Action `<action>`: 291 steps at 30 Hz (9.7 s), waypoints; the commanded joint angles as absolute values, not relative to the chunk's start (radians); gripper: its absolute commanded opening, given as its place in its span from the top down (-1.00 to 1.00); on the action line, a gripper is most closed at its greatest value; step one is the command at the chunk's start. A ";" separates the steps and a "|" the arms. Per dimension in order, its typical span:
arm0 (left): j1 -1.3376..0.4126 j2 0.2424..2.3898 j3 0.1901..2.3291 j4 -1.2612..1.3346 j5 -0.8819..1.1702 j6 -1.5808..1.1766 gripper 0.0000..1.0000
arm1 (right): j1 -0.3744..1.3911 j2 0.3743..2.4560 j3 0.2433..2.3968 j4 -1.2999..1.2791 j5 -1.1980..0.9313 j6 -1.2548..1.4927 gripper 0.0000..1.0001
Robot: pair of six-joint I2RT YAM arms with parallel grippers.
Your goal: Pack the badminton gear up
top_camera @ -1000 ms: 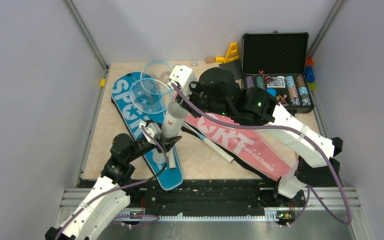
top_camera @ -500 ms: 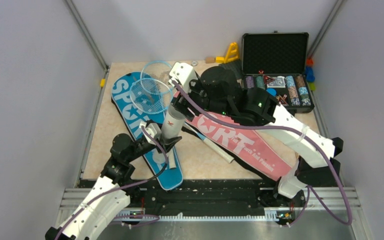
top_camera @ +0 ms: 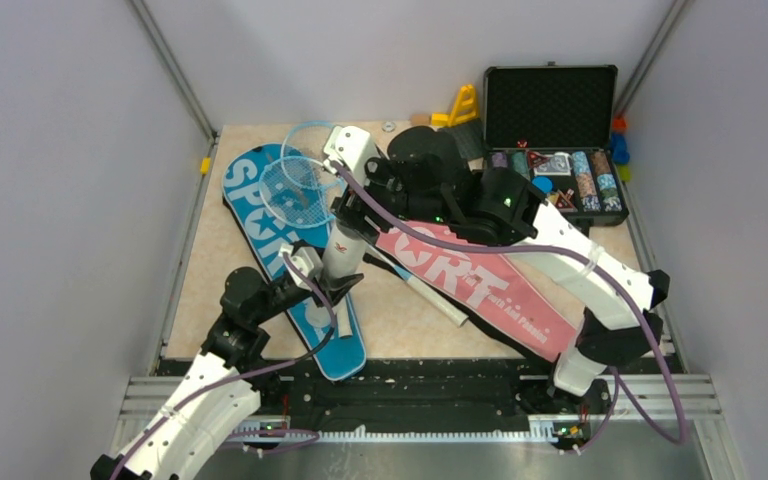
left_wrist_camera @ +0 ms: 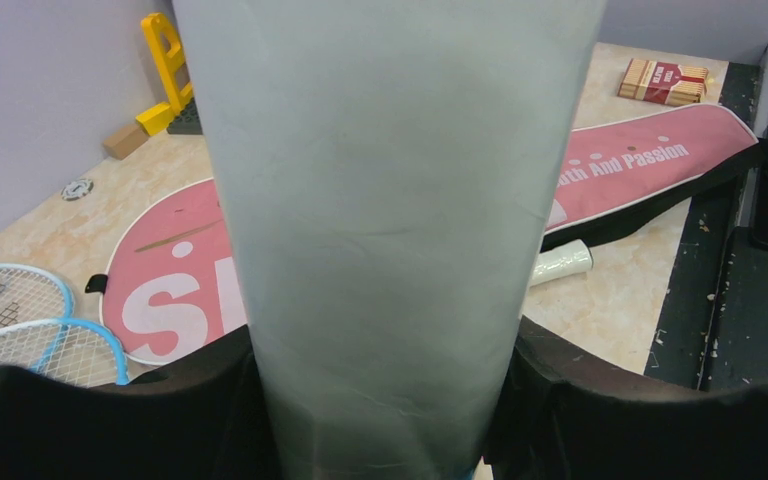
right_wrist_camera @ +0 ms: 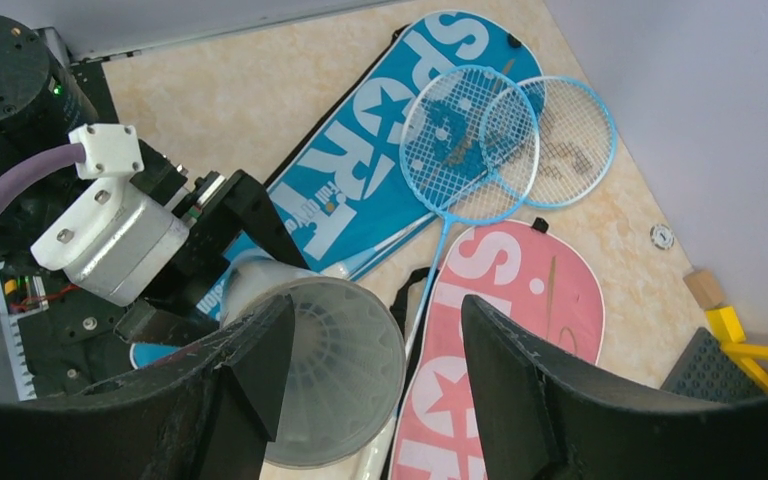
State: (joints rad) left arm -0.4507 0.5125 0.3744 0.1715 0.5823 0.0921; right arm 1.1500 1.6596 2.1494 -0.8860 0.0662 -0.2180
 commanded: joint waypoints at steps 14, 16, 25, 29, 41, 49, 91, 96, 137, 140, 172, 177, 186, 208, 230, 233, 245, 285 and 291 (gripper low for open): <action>-0.454 0.468 0.377 0.232 0.558 0.054 -0.19 | 1.167 1.593 1.918 -0.868 0.164 -0.083 -0.27; -0.453 0.466 0.378 0.250 0.488 0.037 -0.19 | 1.168 1.546 1.914 -0.806 0.254 -0.039 -0.38; -0.452 0.474 0.449 0.233 0.184 -0.013 -0.18 | 1.169 1.176 1.575 -0.184 0.236 -0.143 -0.83; -0.453 0.462 0.451 0.255 0.160 -0.059 -0.19 | 1.168 1.049 1.313 0.006 0.069 -0.126 -0.87; -0.453 0.497 0.534 0.322 0.418 -0.265 -0.25 | 1.167 1.161 1.158 0.273 -0.042 0.051 -0.93; -0.453 0.542 0.535 0.357 0.592 -0.308 -0.27 | 1.168 1.275 1.170 0.379 -0.096 0.097 -0.93; -0.454 0.464 0.474 0.233 0.406 -0.352 -0.97 | 0.911 1.267 1.544 -0.329 0.313 -0.277 -0.03; -0.453 0.485 0.448 0.131 0.080 -0.412 -0.97 | 0.721 1.320 1.617 -0.569 0.209 -0.438 -0.04; -0.452 0.783 0.570 -0.129 -0.405 -0.556 -0.98 | 0.463 1.204 0.997 -0.101 0.069 -0.035 -0.97; -0.452 0.789 0.575 -0.143 -0.413 -0.581 -0.97 | 0.463 1.082 0.844 -0.015 -0.085 -0.009 -0.97; -0.451 0.849 0.582 -0.230 -0.415 -0.640 -0.97 | 0.760 1.601 0.909 -0.400 0.115 -0.320 -0.74; -0.451 0.854 0.585 -0.241 -0.416 -0.635 -0.97 | 0.769 1.661 0.941 -0.402 0.085 -0.331 -0.75; -0.450 0.849 0.581 -0.244 -0.415 -0.620 -0.97 | 0.789 1.630 0.943 -0.381 -0.144 -0.376 -0.97; -0.444 0.886 0.604 -0.284 -0.533 -0.637 -0.97 | 0.664 1.783 1.085 -0.243 0.426 0.175 -0.92; 0.094 0.928 0.442 -0.284 -0.332 -0.875 -0.97 | 0.664 1.609 1.064 0.090 -0.059 0.213 -0.96; 0.135 0.991 0.410 -0.212 -0.285 -0.877 -0.95 | 0.664 1.607 1.049 0.126 -0.088 0.229 -0.95; 0.153 1.358 0.484 0.070 0.108 -0.801 -0.08 | 0.666 1.578 0.996 0.143 -0.110 0.255 -0.94; -0.247 0.908 0.816 -0.333 -0.241 -0.712 1.00 | 0.818 1.377 0.887 0.344 -0.312 0.195 -0.86; -0.396 1.062 0.874 -0.299 -0.292 -0.769 1.00 | 0.859 1.386 0.885 0.324 -0.254 0.209 -0.86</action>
State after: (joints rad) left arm -0.3187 0.9936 0.8185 -0.3859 -0.2718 -0.7158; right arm 0.8303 1.3865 0.8516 0.2958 -0.2768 0.1883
